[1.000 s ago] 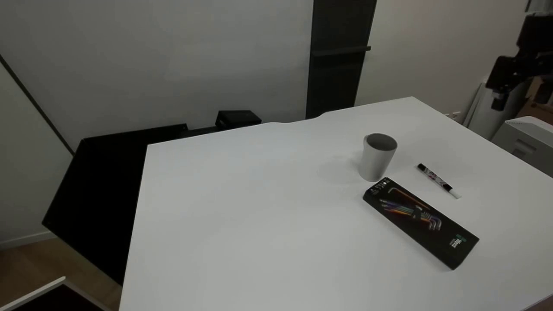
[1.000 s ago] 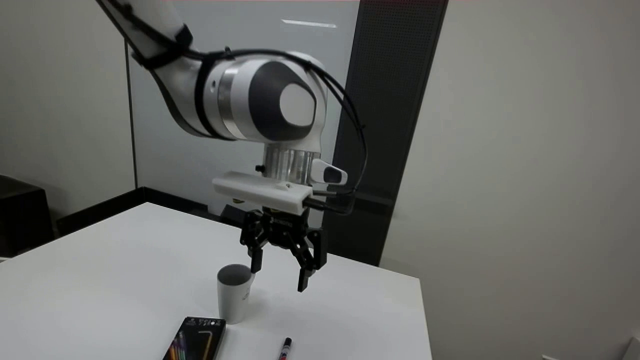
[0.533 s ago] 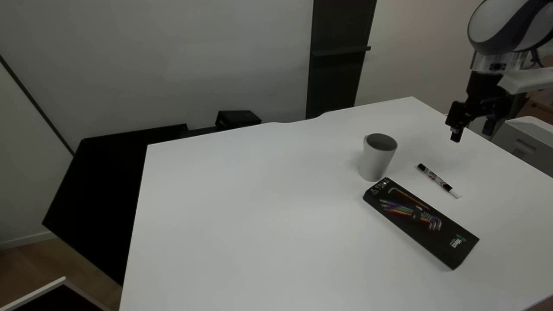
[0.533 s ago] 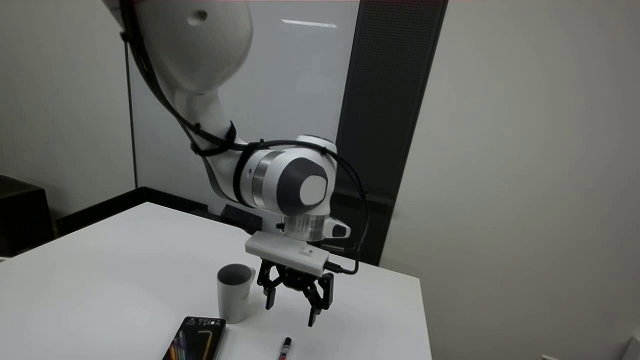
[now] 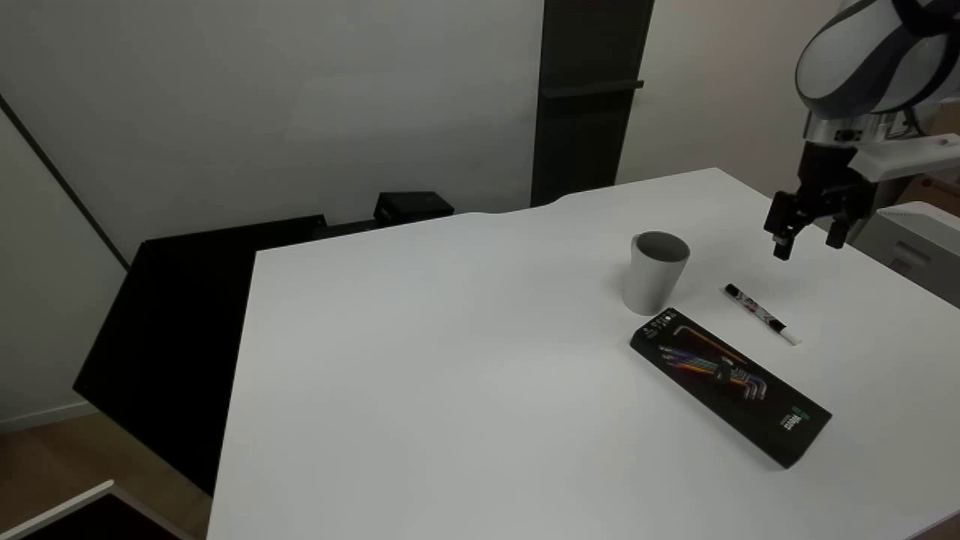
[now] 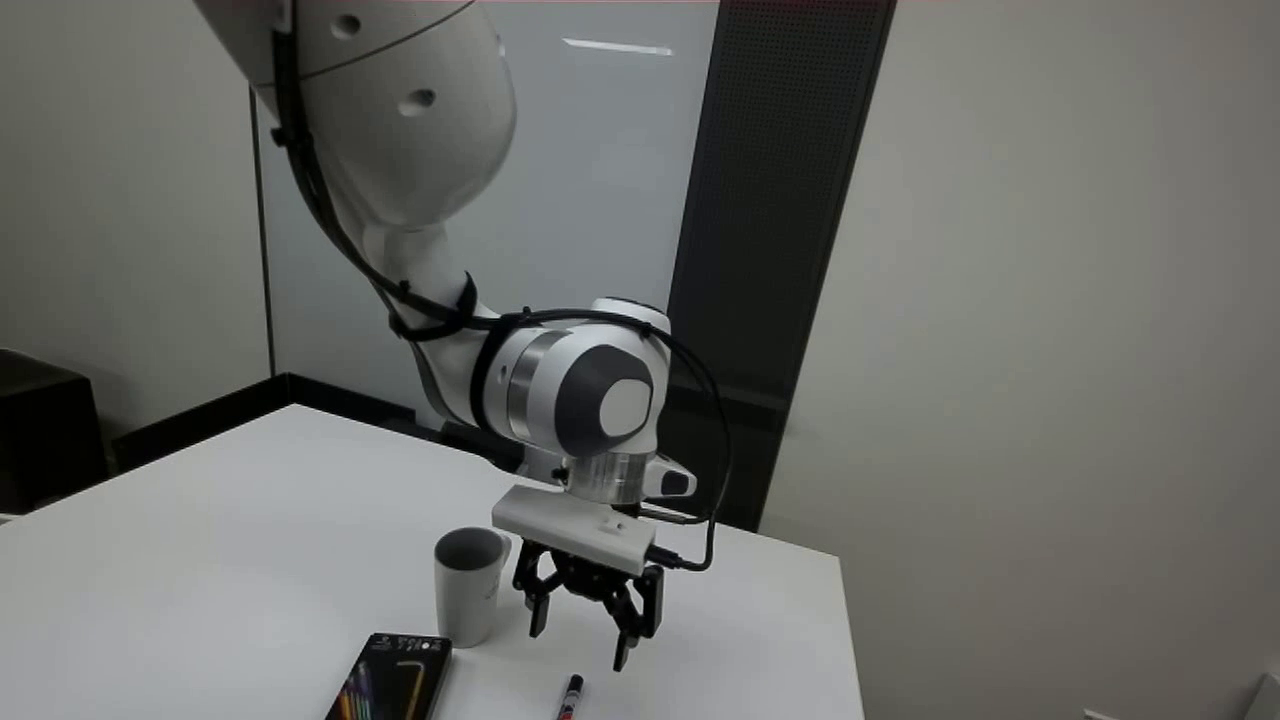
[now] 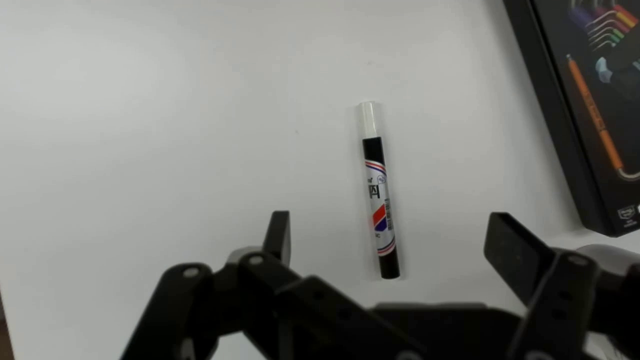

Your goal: Put the marker inside the mug then take the marker out of the mug

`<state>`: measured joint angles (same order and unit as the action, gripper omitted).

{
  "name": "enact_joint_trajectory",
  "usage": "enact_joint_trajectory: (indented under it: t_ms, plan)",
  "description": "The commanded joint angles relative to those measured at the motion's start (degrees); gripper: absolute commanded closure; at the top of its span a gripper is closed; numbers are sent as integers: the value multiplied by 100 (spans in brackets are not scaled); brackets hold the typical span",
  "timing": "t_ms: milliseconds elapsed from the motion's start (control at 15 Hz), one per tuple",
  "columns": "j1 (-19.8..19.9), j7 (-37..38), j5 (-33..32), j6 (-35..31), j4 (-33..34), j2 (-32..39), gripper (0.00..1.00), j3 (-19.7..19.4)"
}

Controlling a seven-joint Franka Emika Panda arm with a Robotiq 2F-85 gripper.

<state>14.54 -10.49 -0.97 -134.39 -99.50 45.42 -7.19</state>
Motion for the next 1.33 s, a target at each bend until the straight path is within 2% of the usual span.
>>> enact_joint_trajectory:
  t_ms: [0,267,667,867,1133,1200,1267]
  plan:
    - [7,47,-46,-351,-16,336,0,31]
    - [-9,47,-54,-726,-183,646,0,50]
    - [49,162,56,-2379,-597,876,0,84]
    - [188,127,174,-2649,-742,879,0,193]
    - [270,164,297,-2499,-744,940,0,223]
    - [295,162,320,-2542,-753,948,25,235]
    - [300,175,335,-2596,-749,968,26,219]
